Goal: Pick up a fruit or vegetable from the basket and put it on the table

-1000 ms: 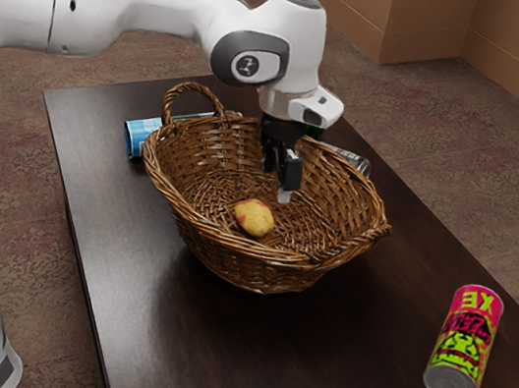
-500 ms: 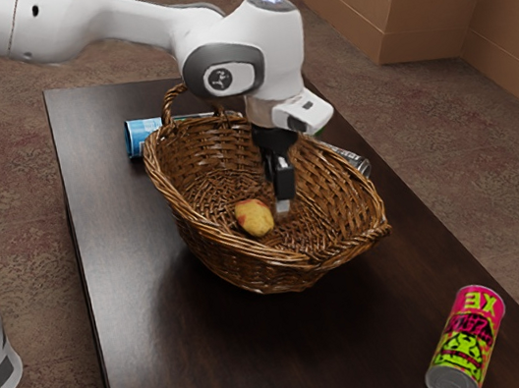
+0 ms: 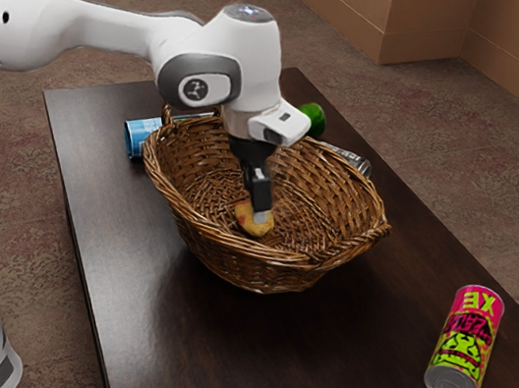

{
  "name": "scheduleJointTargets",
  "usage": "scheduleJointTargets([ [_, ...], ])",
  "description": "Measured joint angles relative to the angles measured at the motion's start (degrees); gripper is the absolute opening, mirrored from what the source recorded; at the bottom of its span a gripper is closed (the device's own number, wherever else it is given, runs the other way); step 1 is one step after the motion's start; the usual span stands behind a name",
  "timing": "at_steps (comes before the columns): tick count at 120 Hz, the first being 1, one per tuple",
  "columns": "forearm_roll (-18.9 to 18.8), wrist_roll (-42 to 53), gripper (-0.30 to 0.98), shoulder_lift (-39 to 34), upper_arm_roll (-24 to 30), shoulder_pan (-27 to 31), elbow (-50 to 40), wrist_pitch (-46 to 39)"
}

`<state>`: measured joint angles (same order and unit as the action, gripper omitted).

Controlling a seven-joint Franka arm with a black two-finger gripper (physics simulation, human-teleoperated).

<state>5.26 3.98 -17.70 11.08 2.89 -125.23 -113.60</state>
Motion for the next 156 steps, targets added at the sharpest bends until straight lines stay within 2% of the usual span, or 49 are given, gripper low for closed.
scheduleJointTargets([
  [86,0.97,-0.13,0.69,2.33,0.0,0.0,-1.65,-1.99],
  [90,0.97,-0.14,0.67,2.34,0.0,0.0,-1.72,-2.04],
  [102,0.78,-0.23,0.48,2.29,-0.01,0.0,-1.78,-2.19],
  [121,0.1,-0.72,0.28,1.84,0.02,-0.03,-1.49,-2.38],
  [130,-0.13,-0.98,0.34,1.23,0.06,-0.04,-1.15,-2.32],
  [156,-0.23,-1.33,0.37,0.33,0.96,-0.03,2.5,-1.17],
])
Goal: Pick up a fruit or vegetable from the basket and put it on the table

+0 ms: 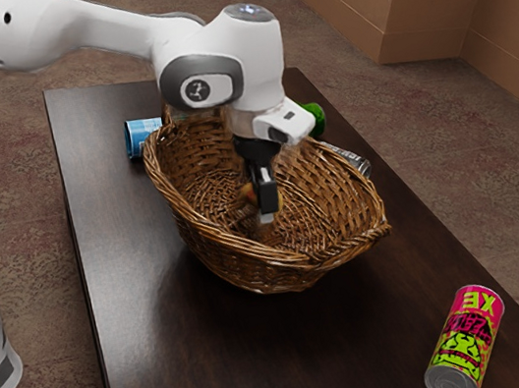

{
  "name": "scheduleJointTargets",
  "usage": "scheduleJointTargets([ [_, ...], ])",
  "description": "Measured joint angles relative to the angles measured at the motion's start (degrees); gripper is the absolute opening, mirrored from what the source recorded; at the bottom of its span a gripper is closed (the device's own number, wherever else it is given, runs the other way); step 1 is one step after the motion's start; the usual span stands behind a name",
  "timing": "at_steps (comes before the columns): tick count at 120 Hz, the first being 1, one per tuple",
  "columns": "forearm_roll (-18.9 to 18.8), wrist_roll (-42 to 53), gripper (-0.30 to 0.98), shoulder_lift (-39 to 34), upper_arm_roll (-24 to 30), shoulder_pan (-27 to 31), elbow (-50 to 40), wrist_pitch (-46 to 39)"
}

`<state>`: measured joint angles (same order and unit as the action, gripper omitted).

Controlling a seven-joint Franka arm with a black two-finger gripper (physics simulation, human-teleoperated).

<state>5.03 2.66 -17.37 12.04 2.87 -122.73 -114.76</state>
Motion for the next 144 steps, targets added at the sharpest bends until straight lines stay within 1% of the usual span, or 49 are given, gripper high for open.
scheduleJointTargets([
  [14,-0.3,-0.04,0.36,0.63,1.42,-0.12,6.33,1.72],
  [26,-1.47,-0.03,0.37,4.8,1.77,-0.2,16.0,4.21],
  [41,-3.67,0.1,0.37,15.91,1.79,-0.5,30.49,8.13],
  [53,-5.44,0.32,0.37,23.85,2.0,-0.46,39.63,10.8],
  [60,-6.9,0.45,0.37,30.82,1.94,-1.89,48.69,13.12],
  [66,-7.91,0.57,0.37,35.5,1.9,-3.42,54.68,15.07],
  [76,-9.38,0.81,0.37,40.82,1.95,-5.26,61.19,17.85],
  [84,-10.11,1.09,0.36,43.91,1.98,-5.75,64.38,19.5],
  [97,-11.05,1.52,0.35,50.44,1.97,-6.74,73.56,22.67],
  [109,-11.55,1.96,0.35,54.66,1.98,-7.45,79.13,24.89],
  [120,-11.76,2.36,0.35,56.05,1.97,-7.73,80.78,26.19],
  [128,-12.28,2.63,0.49,56.25,2.09,-7.82,80.97,26.86],
  [144,-12.74,2.99,0.59,56.29,2.25,-7.93,81.04,27.64],
])
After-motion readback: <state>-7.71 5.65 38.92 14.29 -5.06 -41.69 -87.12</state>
